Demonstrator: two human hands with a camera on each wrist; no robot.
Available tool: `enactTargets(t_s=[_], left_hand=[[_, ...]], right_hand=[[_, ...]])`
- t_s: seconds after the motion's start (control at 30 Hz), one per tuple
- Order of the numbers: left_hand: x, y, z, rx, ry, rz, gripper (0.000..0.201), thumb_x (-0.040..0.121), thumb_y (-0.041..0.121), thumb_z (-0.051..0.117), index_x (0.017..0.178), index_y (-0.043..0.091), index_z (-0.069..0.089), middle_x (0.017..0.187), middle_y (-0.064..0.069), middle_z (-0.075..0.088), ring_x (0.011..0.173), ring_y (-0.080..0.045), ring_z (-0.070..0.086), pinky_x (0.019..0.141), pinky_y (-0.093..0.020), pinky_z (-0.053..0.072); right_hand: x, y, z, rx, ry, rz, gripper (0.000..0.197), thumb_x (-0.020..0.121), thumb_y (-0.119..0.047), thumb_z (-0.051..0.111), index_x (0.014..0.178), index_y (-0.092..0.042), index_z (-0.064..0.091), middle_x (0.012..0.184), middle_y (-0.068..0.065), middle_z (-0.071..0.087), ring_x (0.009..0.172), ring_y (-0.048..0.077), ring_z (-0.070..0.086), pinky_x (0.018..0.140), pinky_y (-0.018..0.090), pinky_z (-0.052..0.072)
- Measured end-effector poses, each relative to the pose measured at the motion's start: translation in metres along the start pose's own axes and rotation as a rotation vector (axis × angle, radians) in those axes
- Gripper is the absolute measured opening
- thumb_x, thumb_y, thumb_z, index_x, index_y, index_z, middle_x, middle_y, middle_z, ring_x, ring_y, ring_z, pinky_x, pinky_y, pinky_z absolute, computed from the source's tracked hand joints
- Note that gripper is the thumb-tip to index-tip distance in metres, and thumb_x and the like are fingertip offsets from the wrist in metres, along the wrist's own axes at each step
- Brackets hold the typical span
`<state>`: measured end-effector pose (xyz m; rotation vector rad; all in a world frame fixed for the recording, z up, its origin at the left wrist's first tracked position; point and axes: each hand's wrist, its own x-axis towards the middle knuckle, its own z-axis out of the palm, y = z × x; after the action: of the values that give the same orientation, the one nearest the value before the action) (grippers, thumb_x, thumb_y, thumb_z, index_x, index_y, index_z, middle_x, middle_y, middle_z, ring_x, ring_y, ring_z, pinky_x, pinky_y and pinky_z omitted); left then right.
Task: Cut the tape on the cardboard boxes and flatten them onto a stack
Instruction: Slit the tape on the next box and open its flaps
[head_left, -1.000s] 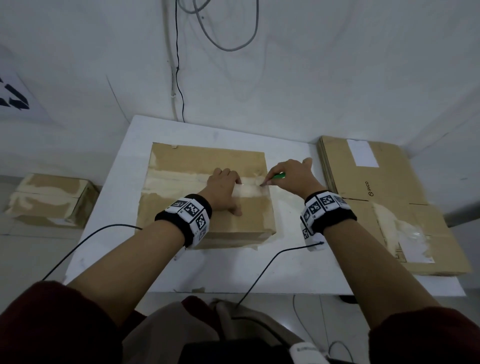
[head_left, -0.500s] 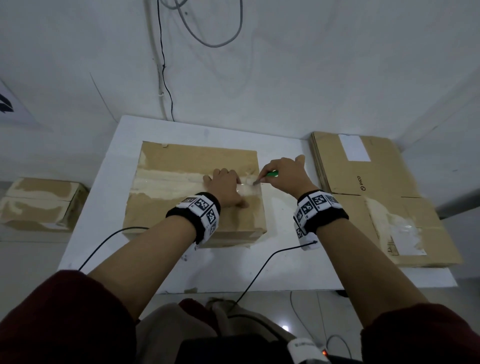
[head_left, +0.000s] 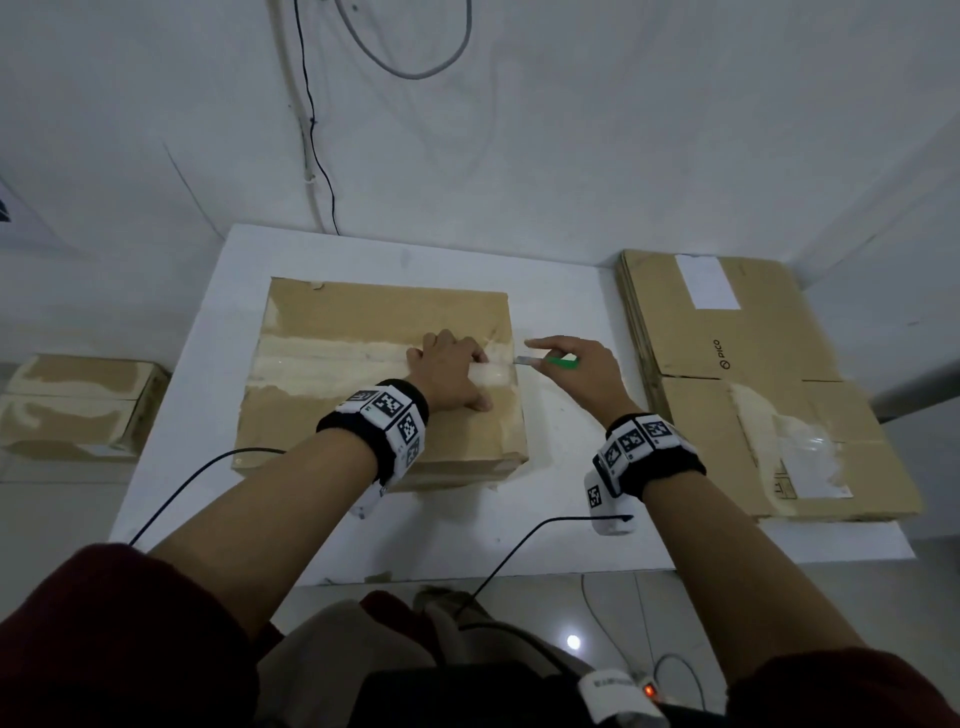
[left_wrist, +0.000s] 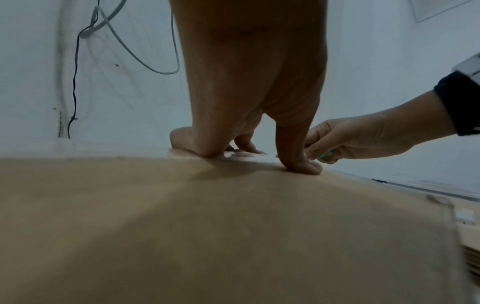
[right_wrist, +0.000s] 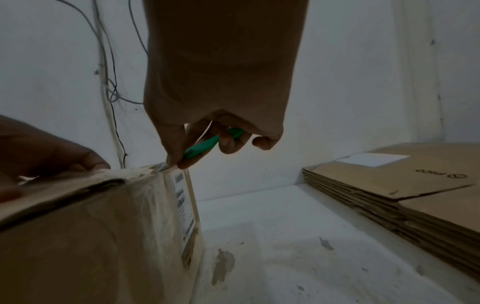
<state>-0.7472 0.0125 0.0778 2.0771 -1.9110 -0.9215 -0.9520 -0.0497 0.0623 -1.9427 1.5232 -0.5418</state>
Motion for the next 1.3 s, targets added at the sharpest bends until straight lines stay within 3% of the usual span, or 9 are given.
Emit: enactTargets(t_s=[0.1, 0.2, 0.47, 0.6, 0.73, 0.9, 1.07, 1.2, 1.3], left_hand=[[0.000, 0.004, 0.004, -0.001, 0.015, -0.001, 0.062, 0.070, 0.034, 0.081, 0.122, 0.024, 0.049, 0.127, -0.004, 0.039, 0.125, -0.026, 0.031, 0.099, -0.039, 0.024], [-0.001, 0.006, 0.005, -0.003, 0.027, -0.002, 0.061, 0.069, 0.030, 0.081, 0.121, 0.022, 0.049, 0.127, -0.003, 0.039, 0.124, -0.025, 0.031, 0.096, -0.038, 0.024], [-0.003, 0.006, 0.008, -0.036, 0.044, -0.001, 0.060, 0.066, 0.027, 0.081, 0.117, 0.023, 0.050, 0.124, -0.001, 0.041, 0.121, -0.023, 0.033, 0.090, -0.036, 0.023], [-0.004, 0.008, 0.006, -0.030, 0.025, -0.002, 0.059, 0.067, 0.027, 0.080, 0.118, 0.023, 0.050, 0.124, -0.001, 0.041, 0.122, -0.024, 0.034, 0.093, -0.037, 0.025], [-0.006, 0.013, 0.004, 0.028, -0.013, 0.008, 0.066, 0.068, 0.044, 0.079, 0.122, 0.020, 0.048, 0.125, -0.005, 0.039, 0.123, -0.026, 0.032, 0.100, -0.041, 0.028], [-0.010, 0.011, 0.013, -0.055, 0.029, 0.030, 0.069, 0.062, 0.042, 0.085, 0.121, 0.023, 0.054, 0.123, -0.004, 0.041, 0.122, -0.025, 0.032, 0.095, -0.038, 0.025], [-0.013, 0.016, 0.015, -0.051, 0.055, 0.033, 0.070, 0.061, 0.039, 0.087, 0.121, 0.021, 0.056, 0.126, -0.004, 0.041, 0.124, -0.025, 0.031, 0.097, -0.039, 0.025], [-0.015, 0.016, 0.016, -0.071, 0.073, 0.026, 0.070, 0.058, 0.037, 0.089, 0.120, 0.019, 0.059, 0.125, -0.005, 0.042, 0.122, -0.026, 0.033, 0.096, -0.039, 0.028], [-0.016, 0.016, 0.013, -0.087, 0.074, 0.021, 0.072, 0.057, 0.037, 0.090, 0.121, 0.019, 0.062, 0.123, -0.009, 0.045, 0.121, -0.028, 0.037, 0.098, -0.038, 0.032]], right_hand=[[-0.008, -0.003, -0.001, 0.080, 0.009, -0.003, 0.032, 0.068, -0.069, 0.067, 0.084, -0.044, 0.076, 0.086, -0.020, 0.073, 0.094, -0.003, 0.063, 0.084, 0.026, 0.049], [-0.016, -0.010, 0.000, 0.111, 0.029, 0.009, 0.018, 0.076, -0.054, 0.073, 0.084, -0.039, 0.078, 0.087, -0.019, 0.073, 0.093, -0.004, 0.063, 0.075, 0.019, 0.043], [-0.033, -0.008, 0.013, 0.203, 0.105, 0.066, 0.012, 0.079, -0.045, 0.075, 0.087, -0.038, 0.079, 0.089, -0.021, 0.074, 0.096, -0.003, 0.065, 0.086, 0.026, 0.052], [-0.038, -0.007, 0.024, 0.218, 0.165, 0.103, 0.016, 0.080, -0.046, 0.072, 0.090, -0.034, 0.079, 0.090, -0.020, 0.074, 0.096, -0.004, 0.065, 0.098, 0.038, 0.050], [-0.039, -0.007, 0.026, 0.197, 0.171, 0.097, 0.019, 0.080, -0.051, 0.072, 0.089, -0.036, 0.078, 0.091, -0.022, 0.073, 0.096, -0.005, 0.064, 0.099, 0.035, 0.049], [-0.036, -0.010, 0.011, 0.092, 0.136, 0.036, 0.005, 0.082, -0.045, 0.071, 0.083, -0.046, 0.075, 0.094, -0.022, 0.071, 0.097, -0.002, 0.062, 0.080, 0.023, 0.047], [-0.021, -0.021, 0.002, -0.166, 0.051, -0.066, 0.011, 0.080, -0.053, 0.060, 0.083, -0.055, 0.070, 0.095, -0.020, 0.068, 0.096, 0.003, 0.061, 0.091, 0.043, 0.046], [-0.007, -0.035, -0.011, -0.401, -0.052, -0.136, 0.011, 0.087, -0.045, 0.063, 0.083, -0.049, 0.073, 0.095, -0.023, 0.067, 0.096, 0.000, 0.059, 0.090, 0.040, 0.031], [0.001, -0.046, -0.018, -0.505, -0.132, -0.168, 0.012, 0.089, -0.043, 0.063, 0.082, -0.047, 0.072, 0.088, -0.023, 0.063, 0.094, 0.003, 0.058, 0.087, 0.038, 0.026]])
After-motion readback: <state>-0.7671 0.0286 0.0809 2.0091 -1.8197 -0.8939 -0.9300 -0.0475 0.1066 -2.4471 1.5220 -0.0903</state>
